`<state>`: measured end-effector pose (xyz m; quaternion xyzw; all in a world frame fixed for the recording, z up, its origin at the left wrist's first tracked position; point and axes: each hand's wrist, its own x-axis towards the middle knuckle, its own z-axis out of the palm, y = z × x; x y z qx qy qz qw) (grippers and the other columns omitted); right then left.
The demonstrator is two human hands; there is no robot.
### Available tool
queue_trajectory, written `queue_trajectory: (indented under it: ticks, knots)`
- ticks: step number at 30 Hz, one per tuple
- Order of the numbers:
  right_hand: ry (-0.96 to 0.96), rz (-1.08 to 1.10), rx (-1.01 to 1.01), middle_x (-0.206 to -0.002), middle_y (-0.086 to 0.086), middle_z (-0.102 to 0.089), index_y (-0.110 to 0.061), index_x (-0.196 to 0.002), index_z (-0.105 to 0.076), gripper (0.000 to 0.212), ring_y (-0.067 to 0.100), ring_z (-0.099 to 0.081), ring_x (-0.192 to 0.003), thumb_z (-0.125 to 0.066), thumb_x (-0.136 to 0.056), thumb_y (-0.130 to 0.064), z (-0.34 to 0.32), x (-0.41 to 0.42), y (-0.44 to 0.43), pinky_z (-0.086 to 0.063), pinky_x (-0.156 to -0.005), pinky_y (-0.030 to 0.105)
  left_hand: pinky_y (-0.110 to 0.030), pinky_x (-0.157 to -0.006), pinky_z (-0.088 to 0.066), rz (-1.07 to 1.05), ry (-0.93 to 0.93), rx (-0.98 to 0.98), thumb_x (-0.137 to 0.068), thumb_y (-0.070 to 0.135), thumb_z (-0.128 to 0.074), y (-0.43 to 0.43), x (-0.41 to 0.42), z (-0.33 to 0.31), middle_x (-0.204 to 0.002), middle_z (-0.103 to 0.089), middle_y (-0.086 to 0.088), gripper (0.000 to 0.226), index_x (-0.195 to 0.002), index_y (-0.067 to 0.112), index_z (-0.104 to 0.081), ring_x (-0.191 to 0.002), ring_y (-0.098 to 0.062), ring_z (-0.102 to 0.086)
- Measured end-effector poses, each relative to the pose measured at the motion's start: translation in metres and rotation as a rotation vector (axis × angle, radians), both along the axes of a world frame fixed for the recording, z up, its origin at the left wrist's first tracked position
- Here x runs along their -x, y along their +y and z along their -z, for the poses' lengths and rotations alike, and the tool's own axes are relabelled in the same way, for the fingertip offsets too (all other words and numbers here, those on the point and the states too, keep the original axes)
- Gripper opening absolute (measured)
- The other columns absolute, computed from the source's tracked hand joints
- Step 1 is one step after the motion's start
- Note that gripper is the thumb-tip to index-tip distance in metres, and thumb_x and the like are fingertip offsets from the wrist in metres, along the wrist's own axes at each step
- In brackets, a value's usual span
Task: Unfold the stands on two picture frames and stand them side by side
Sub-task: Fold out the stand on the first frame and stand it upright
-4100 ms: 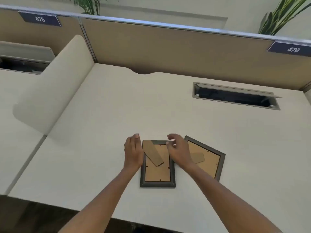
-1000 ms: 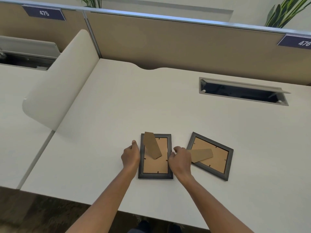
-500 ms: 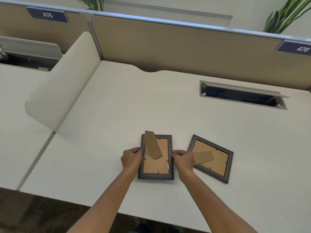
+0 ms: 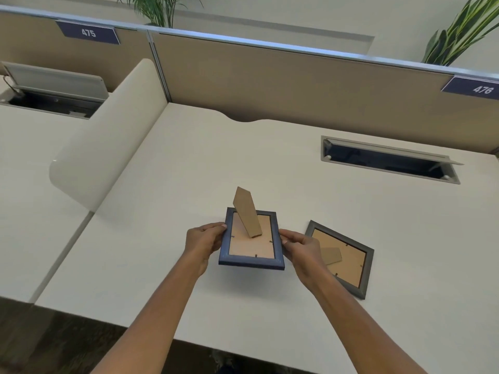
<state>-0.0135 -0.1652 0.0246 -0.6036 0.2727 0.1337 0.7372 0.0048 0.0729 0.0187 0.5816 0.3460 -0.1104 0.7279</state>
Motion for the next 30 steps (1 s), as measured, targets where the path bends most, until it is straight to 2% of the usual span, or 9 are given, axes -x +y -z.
queue_trajectory:
  ticks: [5,10,13,15,19,22,24,27,30]
  knots:
    - [-0.124,-0.093,0.041,-0.109,0.005,-0.078,-0.001,-0.122,-0.071,0.033,0.014,-0.074,-0.101,-0.057,-0.095,0.012,0.003,0.001,-0.004,-0.063,-0.083,0.026,-0.025,-0.062,-0.061,-0.027,-0.053,0.097,-0.084,0.006,-0.079,0.003,-0.005,-0.007,-0.081,-0.080,-0.012,0.014,-0.096,-0.001,-0.075,-0.067,-0.017,-0.076]
    - [-0.270,-0.149,0.210,-0.118,0.003,-0.076,-0.006,-0.124,-0.072,0.034,0.013,-0.070,-0.114,-0.068,-0.091,0.003,0.006,0.002,-0.006,-0.056,-0.101,0.032,-0.025,-0.058,-0.061,-0.079,-0.043,0.132,-0.080,0.007,-0.083,0.002,-0.010,-0.009,-0.076,-0.078,-0.011,0.013,-0.088,-0.001,-0.075,-0.061,-0.016,-0.074]
    - [-0.337,-0.187,0.358,-0.103,-0.010,-0.076,-0.018,-0.119,-0.077,0.032,-0.002,-0.069,-0.097,-0.073,-0.090,-0.005,0.004,0.001,-0.006,-0.054,-0.086,0.022,-0.027,-0.057,-0.057,-0.120,0.013,0.075,-0.077,0.014,-0.087,0.000,-0.013,-0.005,-0.076,-0.071,-0.008,0.023,-0.091,0.000,-0.075,-0.062,-0.019,-0.066]
    - [-0.369,-0.185,0.422,-0.090,-0.014,-0.071,-0.021,-0.117,-0.078,0.029,-0.001,-0.064,-0.081,-0.074,-0.091,-0.010,0.004,0.000,-0.005,-0.045,-0.072,0.018,-0.024,-0.054,-0.055,-0.134,0.026,0.070,-0.076,0.017,-0.088,-0.001,-0.013,-0.002,-0.075,-0.067,-0.009,0.028,-0.094,-0.001,-0.074,-0.062,-0.019,-0.060]
    - [-0.421,-0.166,0.491,-0.087,-0.004,-0.067,-0.012,-0.119,-0.077,0.029,-0.005,-0.062,-0.076,-0.074,-0.091,-0.006,0.002,-0.003,-0.002,-0.044,-0.065,0.010,-0.025,-0.061,-0.059,-0.130,-0.002,0.056,-0.081,0.017,-0.083,-0.003,-0.010,0.004,-0.080,-0.070,-0.013,0.017,-0.084,0.002,-0.075,-0.064,-0.020,-0.066]
    - [-0.453,-0.140,0.500,-0.089,0.015,-0.066,-0.005,-0.114,-0.078,0.025,-0.009,-0.062,-0.074,-0.074,-0.090,-0.005,-0.001,-0.007,-0.001,-0.046,-0.068,0.003,-0.036,-0.082,-0.062,-0.097,-0.031,-0.041,-0.084,0.020,-0.077,-0.005,-0.007,0.010,-0.079,-0.070,-0.012,0.019,-0.076,0.003,-0.073,-0.069,-0.023,-0.067]
    - [-0.456,-0.139,0.507,-0.084,0.014,-0.063,-0.006,-0.114,-0.079,0.024,-0.006,-0.057,-0.068,-0.074,-0.090,-0.006,-0.003,-0.010,0.000,-0.044,-0.066,0.003,-0.039,-0.090,-0.060,-0.084,-0.045,-0.113,-0.083,0.028,-0.072,-0.009,-0.006,0.012,-0.075,-0.070,-0.006,0.023,-0.074,0.006,-0.069,-0.069,-0.021,-0.066]
    - [-0.438,-0.147,0.533,-0.081,0.005,-0.060,-0.012,-0.117,-0.078,0.026,-0.002,-0.053,-0.068,-0.073,-0.092,-0.009,-0.003,-0.015,0.003,-0.040,-0.067,0.007,-0.036,-0.080,-0.051,-0.089,-0.060,-0.183,-0.079,0.043,-0.066,-0.015,-0.006,0.014,-0.072,-0.064,-0.001,0.031,-0.071,0.014,-0.061,-0.070,-0.023,-0.056]
    - [-0.427,-0.140,0.540,-0.082,0.001,-0.062,-0.011,-0.117,-0.078,0.026,-0.011,-0.057,-0.071,-0.072,-0.092,-0.008,-0.002,-0.018,0.007,-0.040,-0.070,0.004,-0.037,-0.077,-0.045,-0.091,-0.065,-0.189,-0.085,0.049,-0.063,-0.018,-0.005,0.018,-0.077,-0.063,-0.003,0.037,-0.075,0.014,-0.061,-0.074,-0.022,-0.051]
